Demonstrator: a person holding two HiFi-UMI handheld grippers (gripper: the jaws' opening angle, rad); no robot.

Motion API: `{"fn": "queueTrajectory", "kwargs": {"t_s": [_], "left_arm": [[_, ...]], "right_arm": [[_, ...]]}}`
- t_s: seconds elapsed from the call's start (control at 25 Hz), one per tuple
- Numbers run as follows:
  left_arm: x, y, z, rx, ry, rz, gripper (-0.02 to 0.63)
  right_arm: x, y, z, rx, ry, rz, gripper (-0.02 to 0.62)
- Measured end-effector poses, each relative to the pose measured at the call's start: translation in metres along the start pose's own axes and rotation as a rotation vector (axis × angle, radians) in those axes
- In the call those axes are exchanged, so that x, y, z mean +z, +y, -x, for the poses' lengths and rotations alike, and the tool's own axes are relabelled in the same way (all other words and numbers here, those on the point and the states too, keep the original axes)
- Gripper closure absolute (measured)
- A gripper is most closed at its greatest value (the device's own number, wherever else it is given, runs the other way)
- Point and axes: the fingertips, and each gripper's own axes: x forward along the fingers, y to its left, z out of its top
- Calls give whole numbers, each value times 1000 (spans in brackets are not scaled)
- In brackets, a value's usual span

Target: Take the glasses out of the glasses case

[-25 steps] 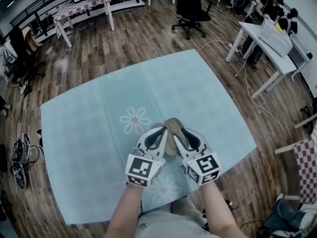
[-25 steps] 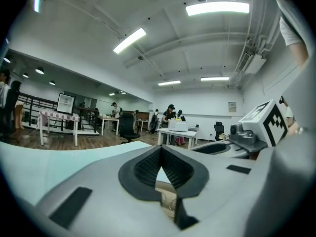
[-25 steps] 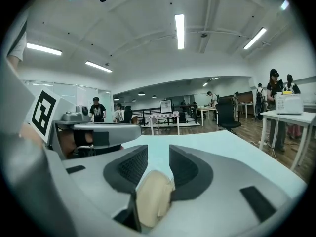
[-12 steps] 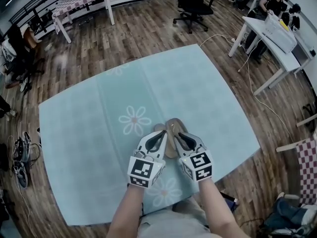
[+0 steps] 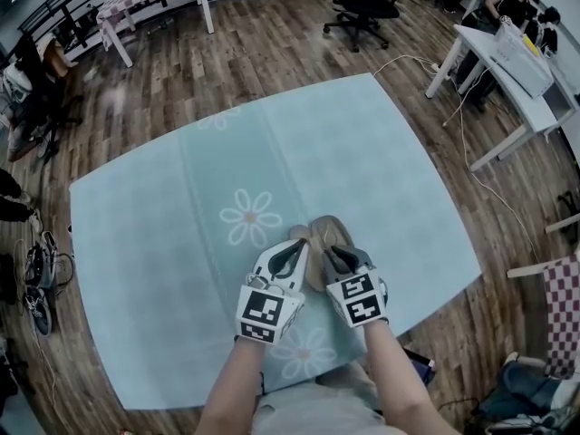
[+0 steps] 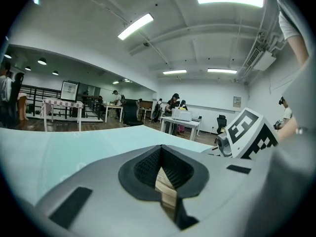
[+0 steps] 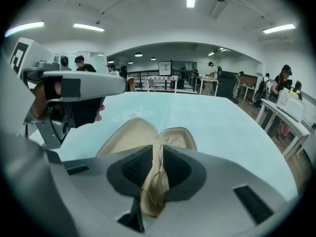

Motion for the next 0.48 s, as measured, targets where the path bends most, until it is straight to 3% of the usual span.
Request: {"fn": "queueTrajectory", "kwargs": {"t_s": [0.48], "left_arm": [[-4,2,-5,-18,7,24,598]], "right_arm": [[-21,-7,-19,0,141,-12,526]]}}
